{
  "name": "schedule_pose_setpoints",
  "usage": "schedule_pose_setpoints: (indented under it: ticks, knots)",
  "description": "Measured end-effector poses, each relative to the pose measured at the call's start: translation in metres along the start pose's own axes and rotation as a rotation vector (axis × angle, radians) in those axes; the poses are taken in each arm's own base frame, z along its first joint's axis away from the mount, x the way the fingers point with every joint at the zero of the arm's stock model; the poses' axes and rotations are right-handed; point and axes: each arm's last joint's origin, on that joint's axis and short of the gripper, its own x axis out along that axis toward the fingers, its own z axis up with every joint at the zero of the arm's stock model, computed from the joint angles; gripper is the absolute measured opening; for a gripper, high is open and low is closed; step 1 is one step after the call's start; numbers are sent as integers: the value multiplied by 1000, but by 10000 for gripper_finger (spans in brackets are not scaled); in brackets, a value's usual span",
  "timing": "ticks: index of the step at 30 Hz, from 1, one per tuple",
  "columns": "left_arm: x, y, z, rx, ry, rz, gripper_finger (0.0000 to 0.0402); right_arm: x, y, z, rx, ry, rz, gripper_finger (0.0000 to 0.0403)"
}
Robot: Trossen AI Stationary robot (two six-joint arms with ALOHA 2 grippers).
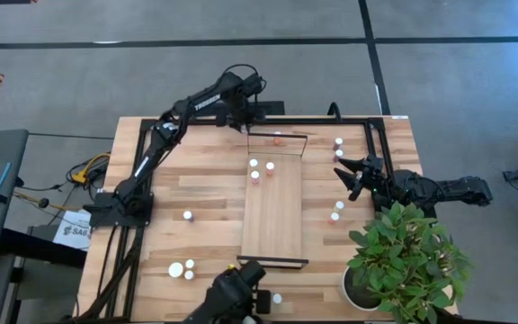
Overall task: Pick and place medicine bottles onto shelf by color
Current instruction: Put the purple pill bottle on the shelf
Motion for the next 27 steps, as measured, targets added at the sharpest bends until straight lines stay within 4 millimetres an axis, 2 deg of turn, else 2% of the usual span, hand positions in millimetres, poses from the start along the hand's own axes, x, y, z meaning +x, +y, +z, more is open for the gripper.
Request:
schedule_pose_setpoints:
  ticks: [10, 16, 22, 27]
  knots:
    - [-40, 5, -9, 40, -115, 33, 77, 0, 0, 0, 0, 0, 0, 251]
    - [-76, 8, -22, 46, -201, 35, 100, 0, 0, 0, 0, 0, 0, 251]
    - [-114, 14, -40, 52, -254, 12, 107, 0, 0, 0, 0, 0, 0, 251]
    - [-137, 16, -63, 74, -279, 29, 108, 0, 0, 0, 0, 0, 0, 251]
